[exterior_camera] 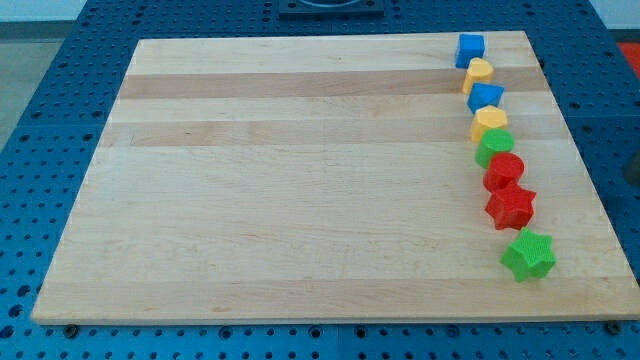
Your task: Push the green star parallel to the blue cube
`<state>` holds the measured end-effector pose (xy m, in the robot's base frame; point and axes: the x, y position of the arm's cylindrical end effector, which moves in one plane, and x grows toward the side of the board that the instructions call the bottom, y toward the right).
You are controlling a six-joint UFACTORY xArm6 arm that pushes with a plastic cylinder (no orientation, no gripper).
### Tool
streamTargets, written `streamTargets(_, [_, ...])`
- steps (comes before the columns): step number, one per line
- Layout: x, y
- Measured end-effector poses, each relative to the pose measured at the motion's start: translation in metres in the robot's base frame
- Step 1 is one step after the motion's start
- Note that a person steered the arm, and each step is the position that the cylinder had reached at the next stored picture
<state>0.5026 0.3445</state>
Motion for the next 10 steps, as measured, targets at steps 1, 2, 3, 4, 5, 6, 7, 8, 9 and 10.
streamTargets(1, [0.088, -0.028])
streamTargets(2, [0.113, -0.045])
streamTargets(3, [0.103, -0.092])
streamTargets(4, [0.077, -0.113])
streamTargets(5, [0.07, -0.114])
streamTargets(6, [0.071, -0.143])
streamTargets(7, [0.071, -0.176])
streamTargets(8, [0.071, -0.205])
streamTargets(9, [0.071, -0.238])
streamTargets(10, [0.074, -0.222])
